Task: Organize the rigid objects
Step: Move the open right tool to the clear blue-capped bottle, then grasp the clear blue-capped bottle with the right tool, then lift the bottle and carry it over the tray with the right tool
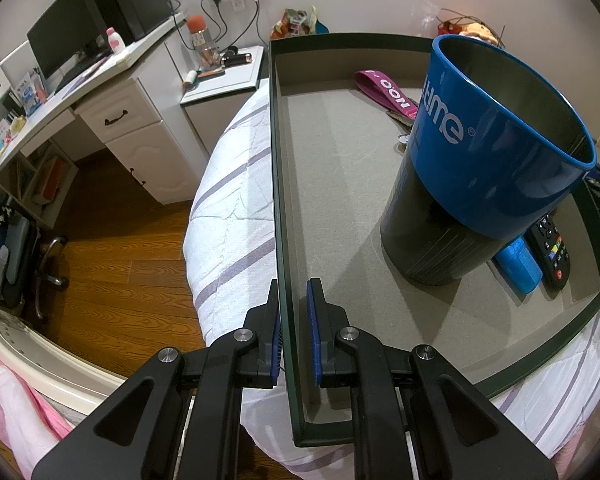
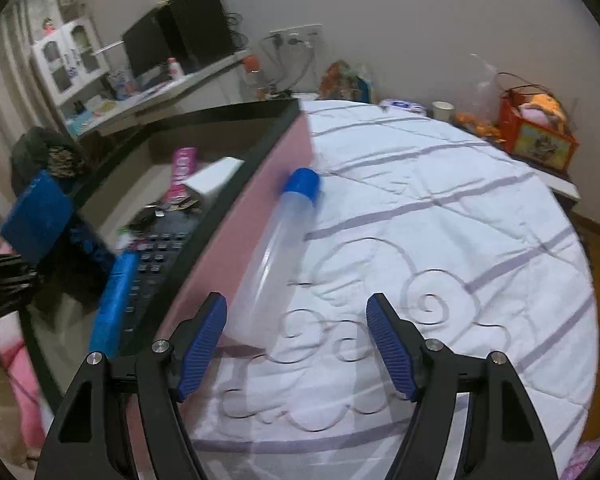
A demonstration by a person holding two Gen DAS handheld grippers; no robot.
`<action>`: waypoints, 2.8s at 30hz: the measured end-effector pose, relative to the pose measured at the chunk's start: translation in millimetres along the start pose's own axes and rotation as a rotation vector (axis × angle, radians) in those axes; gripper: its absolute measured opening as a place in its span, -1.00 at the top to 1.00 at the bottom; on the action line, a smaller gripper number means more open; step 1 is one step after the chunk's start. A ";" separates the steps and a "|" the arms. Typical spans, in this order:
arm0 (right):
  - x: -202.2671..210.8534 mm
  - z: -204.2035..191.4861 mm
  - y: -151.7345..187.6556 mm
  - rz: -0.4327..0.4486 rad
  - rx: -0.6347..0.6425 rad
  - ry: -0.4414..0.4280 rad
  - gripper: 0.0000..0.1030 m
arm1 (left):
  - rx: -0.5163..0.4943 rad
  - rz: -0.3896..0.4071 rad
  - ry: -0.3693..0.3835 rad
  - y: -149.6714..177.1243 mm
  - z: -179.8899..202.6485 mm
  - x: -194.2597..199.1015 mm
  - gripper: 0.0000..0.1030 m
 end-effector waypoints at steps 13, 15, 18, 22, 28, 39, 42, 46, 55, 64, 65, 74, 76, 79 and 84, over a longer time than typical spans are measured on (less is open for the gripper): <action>-1.6 3.4 -3.6 -0.007 0.009 0.053 -0.54 | 0.000 -0.001 -0.001 -0.9 -0.3 -0.7 0.81; -1.4 7.9 -4.2 -0.008 -0.004 0.055 -0.54 | -0.001 -0.001 -0.005 -1.6 -0.7 -1.2 0.82; -7.0 9.5 -4.2 -0.033 0.003 0.045 -0.55 | -0.002 -0.001 -0.004 -2.6 -1.6 -1.7 0.81; -14.8 20.4 -0.3 -0.064 0.047 0.219 -0.55 | -0.003 -0.001 -0.005 -4.0 -2.0 -2.9 0.82; -12.3 17.8 -2.7 -0.044 0.081 0.190 -0.55 | -0.003 -0.001 -0.004 -4.1 -3.0 -3.0 0.82; -8.7 12.3 -0.7 -0.049 0.087 0.131 0.46 | -0.003 -0.001 -0.004 -3.7 -1.9 -2.4 0.82; -1.8 11.3 12.4 -0.064 0.079 0.124 0.47 | -0.003 -0.001 -0.004 -3.9 -1.8 -2.4 0.82; 11.3 11.8 39.5 -0.101 0.065 0.105 0.47 | -0.005 -0.001 -0.005 -4.2 -2.4 -3.0 0.81; 25.0 8.3 69.4 -0.157 0.069 0.133 0.19 | -0.003 -0.001 -0.001 -4.3 -0.4 -4.4 0.81; 11.0 6.2 45.4 -0.101 0.071 0.189 -0.18 | -0.003 -0.001 0.000 -4.5 0.0 -3.8 0.81; 10.3 4.8 44.6 -0.094 0.077 0.187 -0.18 | -0.002 -0.001 0.000 -4.2 -0.6 -3.9 0.81; 17.5 9.7 49.7 -0.041 0.013 0.043 0.50 | -0.002 0.003 0.006 -2.0 0.2 -2.3 0.81; 19.9 13.7 49.8 -0.020 -0.034 -0.032 0.50 | 0.001 0.005 0.011 -1.9 0.6 -2.1 0.80; 25.2 14.0 51.0 0.002 -0.084 -0.132 0.50 | 0.002 0.008 0.014 -0.9 0.5 -2.0 0.80; 47.3 -0.9 40.4 0.069 -0.078 -0.127 0.50 | 0.002 0.008 0.014 -0.3 0.2 -1.7 0.80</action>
Point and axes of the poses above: each gripper's, at about its wrist camera, not at the fingertips, and x roughly against the way its jaws point, z to its right, y to its underside, the point moved 9 cm from there along -x, roughly the way its jaws point, and after that the axes turned 12 degrees about -z, right-handed, at the moved point
